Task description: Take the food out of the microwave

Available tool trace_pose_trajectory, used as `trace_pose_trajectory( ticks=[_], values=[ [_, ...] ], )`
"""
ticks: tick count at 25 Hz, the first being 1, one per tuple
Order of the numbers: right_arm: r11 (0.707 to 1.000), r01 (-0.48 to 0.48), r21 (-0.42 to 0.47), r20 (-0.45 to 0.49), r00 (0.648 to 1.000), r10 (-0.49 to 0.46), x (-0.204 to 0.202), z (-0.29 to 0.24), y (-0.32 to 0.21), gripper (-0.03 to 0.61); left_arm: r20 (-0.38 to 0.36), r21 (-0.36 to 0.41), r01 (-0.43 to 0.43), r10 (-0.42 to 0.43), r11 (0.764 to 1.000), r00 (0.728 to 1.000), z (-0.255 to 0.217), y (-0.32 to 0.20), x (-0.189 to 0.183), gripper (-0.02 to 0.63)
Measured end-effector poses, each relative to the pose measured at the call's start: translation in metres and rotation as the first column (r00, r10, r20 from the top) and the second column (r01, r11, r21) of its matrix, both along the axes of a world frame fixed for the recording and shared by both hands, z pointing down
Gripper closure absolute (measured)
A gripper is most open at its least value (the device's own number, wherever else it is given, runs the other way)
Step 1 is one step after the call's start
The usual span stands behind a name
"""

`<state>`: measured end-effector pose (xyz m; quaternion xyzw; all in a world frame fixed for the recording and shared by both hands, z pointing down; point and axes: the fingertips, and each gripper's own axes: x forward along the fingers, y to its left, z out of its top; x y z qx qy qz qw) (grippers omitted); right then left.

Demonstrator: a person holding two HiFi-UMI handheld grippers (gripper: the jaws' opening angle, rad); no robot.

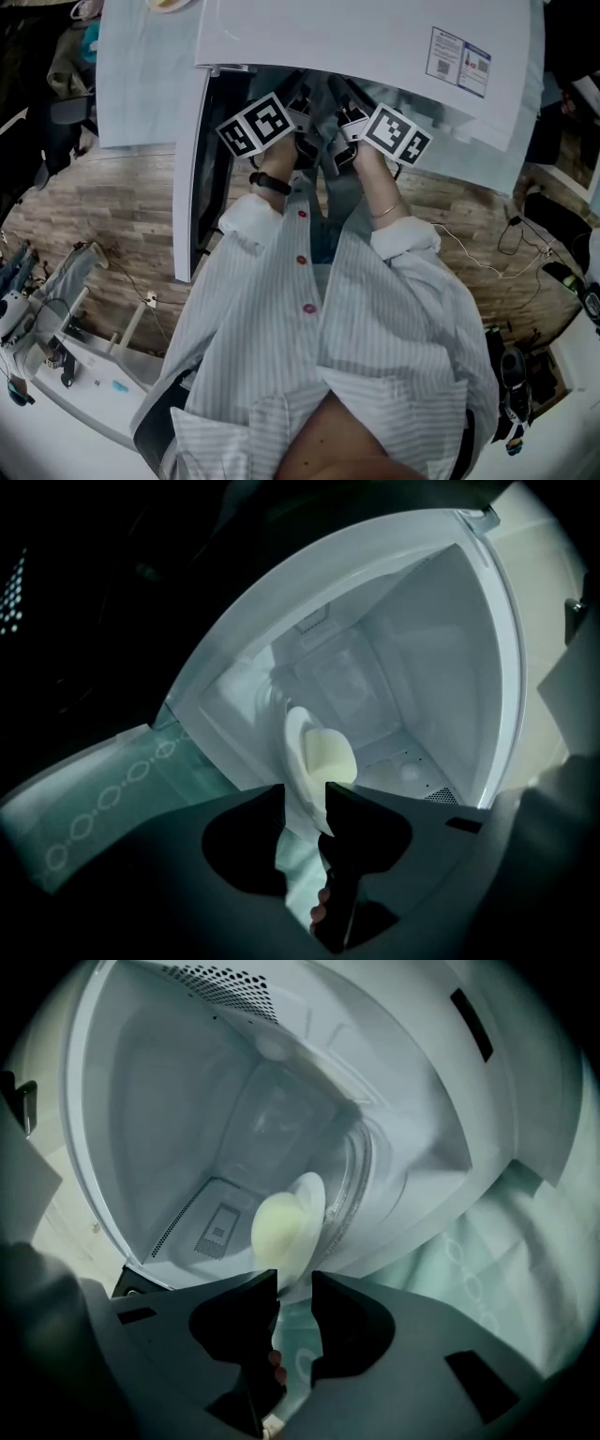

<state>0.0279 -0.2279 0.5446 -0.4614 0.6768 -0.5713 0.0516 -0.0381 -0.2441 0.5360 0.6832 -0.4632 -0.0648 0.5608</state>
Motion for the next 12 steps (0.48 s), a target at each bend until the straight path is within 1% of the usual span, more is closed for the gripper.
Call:
trace_pose_trajectory(
  ticks=[3, 8, 10, 12],
  values=[
    [1.000, -0.010, -0.010, 0.017, 1.000, 0.010, -0.0004, 0.0007, 0.0000, 0.446, 0.012, -0.011, 0.011, -0.011, 1.000, 1.000, 0.0031, 0.0006, -0.0024, 0.502],
    [1.000, -0.005, -0.020, 0.050, 0.999, 0.006, -0.0030, 0.0006, -0.0001, 0.454, -0.014, -0.017, 0.017, -0.018, 1.000, 1.000, 0.0032, 0.0008, -0.0037, 0.509],
    [1.000, -0.015, -0.019, 0.067, 0.998, 0.016, -0.0020, 0.0013, -0.0001, 0.456, -0.026, -0.018, 0.012, -0.013, 1.000, 1.000, 0.0023, 0.0001, -0.0005, 0.545],
    [0.999, -0.028, -0.021, 0.085, 0.996, 0.030, 0.0000, 0.0018, 0.0001, 0.461, -0.030, -0.019, 0.013, -0.013, 1.000, 0.999, 0.0019, 0.0000, 0.0024, 0.546]
  ],
)
